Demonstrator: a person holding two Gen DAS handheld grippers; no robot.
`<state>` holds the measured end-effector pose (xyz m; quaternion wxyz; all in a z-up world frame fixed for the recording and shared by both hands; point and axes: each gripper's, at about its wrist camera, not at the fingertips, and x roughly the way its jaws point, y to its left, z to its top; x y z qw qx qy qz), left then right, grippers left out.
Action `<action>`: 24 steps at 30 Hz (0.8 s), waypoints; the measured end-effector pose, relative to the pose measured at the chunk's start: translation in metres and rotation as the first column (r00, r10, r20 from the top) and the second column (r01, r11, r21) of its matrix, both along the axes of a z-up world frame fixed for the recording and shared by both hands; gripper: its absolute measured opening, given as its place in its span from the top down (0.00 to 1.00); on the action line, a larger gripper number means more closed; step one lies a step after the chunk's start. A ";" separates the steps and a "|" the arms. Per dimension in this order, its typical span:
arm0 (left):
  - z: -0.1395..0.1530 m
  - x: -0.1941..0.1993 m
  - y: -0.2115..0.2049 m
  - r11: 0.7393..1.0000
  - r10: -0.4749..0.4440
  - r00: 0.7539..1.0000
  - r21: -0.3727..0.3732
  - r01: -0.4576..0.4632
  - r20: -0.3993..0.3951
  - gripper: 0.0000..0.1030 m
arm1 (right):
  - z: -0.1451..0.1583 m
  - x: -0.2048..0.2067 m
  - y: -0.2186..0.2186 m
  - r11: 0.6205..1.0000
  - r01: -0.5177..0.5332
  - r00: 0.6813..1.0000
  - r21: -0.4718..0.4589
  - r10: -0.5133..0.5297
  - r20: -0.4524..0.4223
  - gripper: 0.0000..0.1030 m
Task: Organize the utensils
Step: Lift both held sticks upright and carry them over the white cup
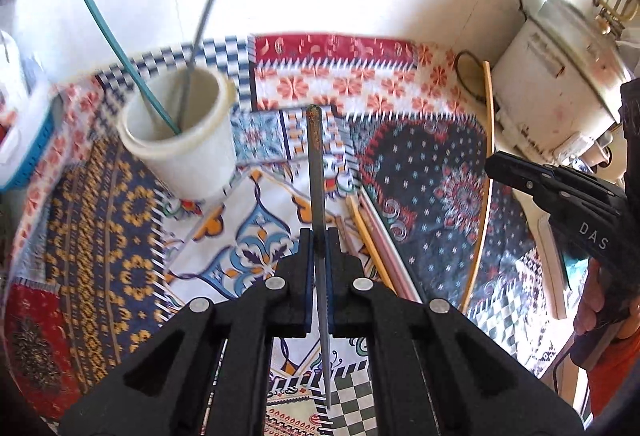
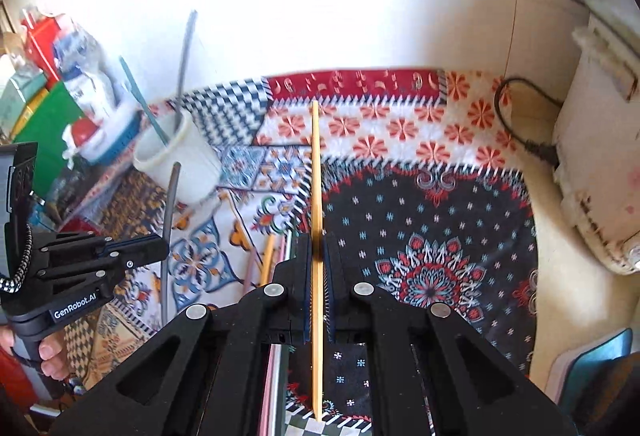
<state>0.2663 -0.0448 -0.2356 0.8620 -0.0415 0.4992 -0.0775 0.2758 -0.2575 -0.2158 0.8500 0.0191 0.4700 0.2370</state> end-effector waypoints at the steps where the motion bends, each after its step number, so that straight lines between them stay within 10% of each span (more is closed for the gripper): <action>1: 0.005 -0.001 0.000 1.000 0.002 1.000 -0.003 -0.002 0.013 1.00 | 0.005 -0.002 0.001 1.000 -0.001 1.000 -0.001 0.001 0.017 0.95; 10: 0.040 -0.010 0.003 1.000 0.004 0.996 -0.013 -0.003 0.094 1.00 | 0.031 -0.015 0.002 1.000 -0.023 0.996 0.021 0.021 0.083 0.96; 24: -0.056 0.021 0.004 1.000 0.017 0.981 0.021 -0.013 -0.195 0.87 | 0.041 -0.023 -0.006 0.999 -0.006 0.995 0.042 0.002 0.101 0.95</action>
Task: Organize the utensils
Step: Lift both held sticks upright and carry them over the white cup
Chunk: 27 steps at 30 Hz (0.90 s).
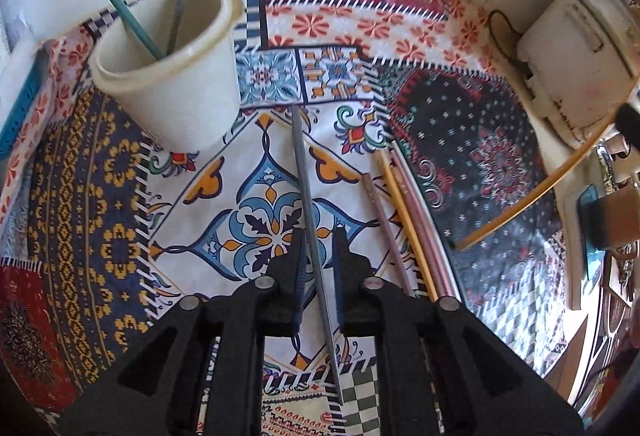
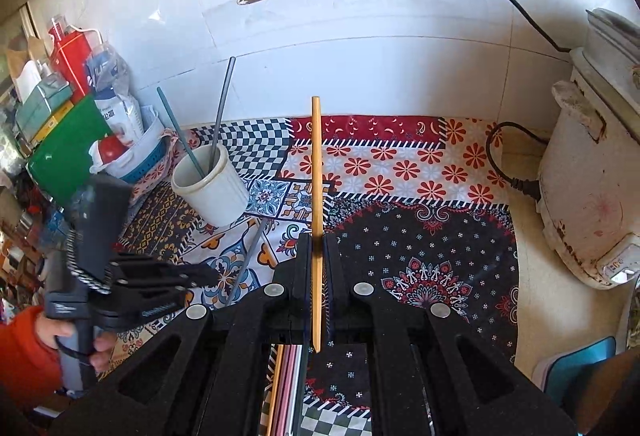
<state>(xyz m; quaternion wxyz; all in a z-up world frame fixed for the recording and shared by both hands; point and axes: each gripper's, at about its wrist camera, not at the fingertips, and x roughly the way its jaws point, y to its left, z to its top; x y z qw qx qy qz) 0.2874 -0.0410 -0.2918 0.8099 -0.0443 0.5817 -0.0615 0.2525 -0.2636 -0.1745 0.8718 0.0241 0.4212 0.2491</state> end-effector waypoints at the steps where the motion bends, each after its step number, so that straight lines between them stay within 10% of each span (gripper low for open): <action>1: -0.004 0.002 -0.001 1.000 0.000 1.000 0.006 0.000 -0.004 0.87 | 0.002 0.000 -0.001 1.000 0.003 1.000 0.003 -0.003 0.003 0.95; 27: -0.026 0.026 -0.006 0.996 -0.001 1.000 0.089 0.000 0.009 0.95 | 0.027 0.006 -0.010 1.000 0.016 0.998 0.024 -0.018 0.063 0.96</action>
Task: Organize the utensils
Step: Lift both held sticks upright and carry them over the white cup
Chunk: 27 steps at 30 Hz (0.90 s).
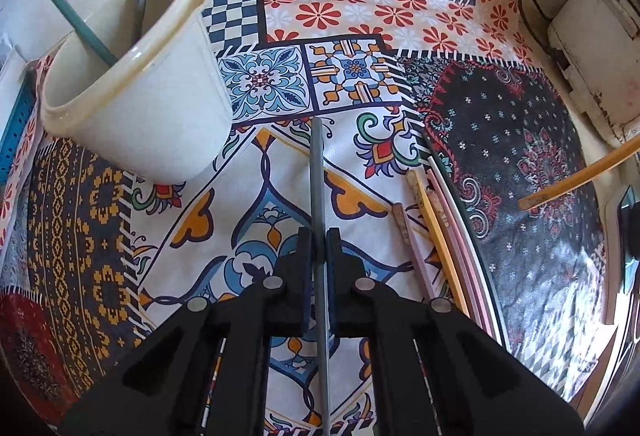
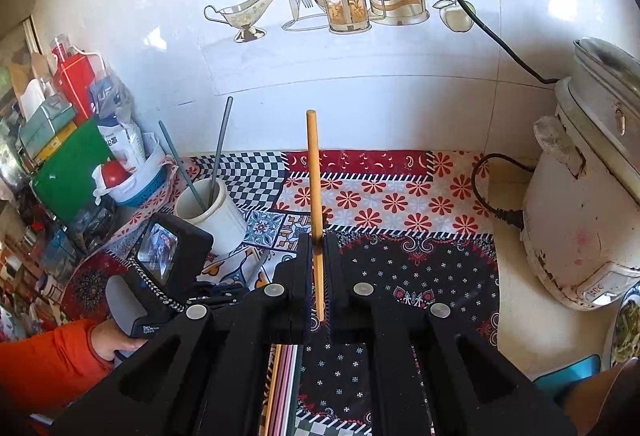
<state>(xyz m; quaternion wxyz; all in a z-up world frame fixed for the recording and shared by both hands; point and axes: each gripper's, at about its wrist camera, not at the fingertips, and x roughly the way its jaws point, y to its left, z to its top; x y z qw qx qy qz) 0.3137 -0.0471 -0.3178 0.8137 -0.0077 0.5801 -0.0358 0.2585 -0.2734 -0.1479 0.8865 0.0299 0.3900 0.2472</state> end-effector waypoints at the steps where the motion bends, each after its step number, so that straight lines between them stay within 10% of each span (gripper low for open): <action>1: 0.005 -0.003 0.002 1.000 0.003 1.000 -0.009 -0.003 0.012 0.95 | 0.001 0.000 0.001 1.000 -0.002 1.000 0.002 0.002 0.001 0.96; 27: 0.180 -0.060 0.074 0.985 0.167 0.886 -0.120 -0.127 0.433 0.96 | 0.040 0.000 0.057 0.992 -0.122 0.989 0.017 0.120 0.090 0.96</action>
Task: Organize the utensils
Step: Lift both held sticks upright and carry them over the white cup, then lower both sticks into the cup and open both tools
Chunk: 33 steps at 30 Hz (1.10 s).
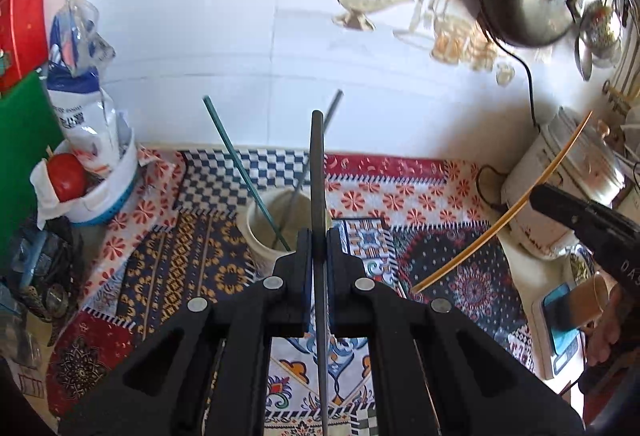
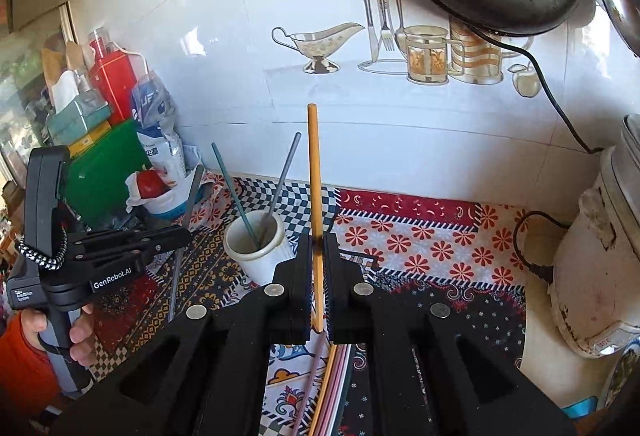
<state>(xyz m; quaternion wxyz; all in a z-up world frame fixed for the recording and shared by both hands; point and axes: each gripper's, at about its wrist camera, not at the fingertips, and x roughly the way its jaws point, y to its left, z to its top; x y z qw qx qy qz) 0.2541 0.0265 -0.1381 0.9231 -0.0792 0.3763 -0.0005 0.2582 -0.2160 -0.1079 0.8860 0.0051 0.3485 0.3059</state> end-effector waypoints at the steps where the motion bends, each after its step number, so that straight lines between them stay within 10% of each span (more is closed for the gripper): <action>1: 0.003 0.000 0.003 1.000 0.010 1.000 0.005 -0.010 0.011 0.96 | 0.002 0.001 0.004 1.000 -0.009 1.000 0.003 0.009 0.004 0.96; 19: 0.054 0.044 0.045 0.990 0.140 0.971 -0.010 -0.141 0.195 0.96 | 0.030 0.040 0.056 0.991 -0.121 0.990 0.053 0.116 0.083 0.96; 33: 0.036 0.103 0.060 0.978 0.205 0.943 -0.017 -0.208 0.262 0.96 | 0.026 0.067 0.094 0.981 -0.183 0.981 0.067 0.178 0.083 0.96</action>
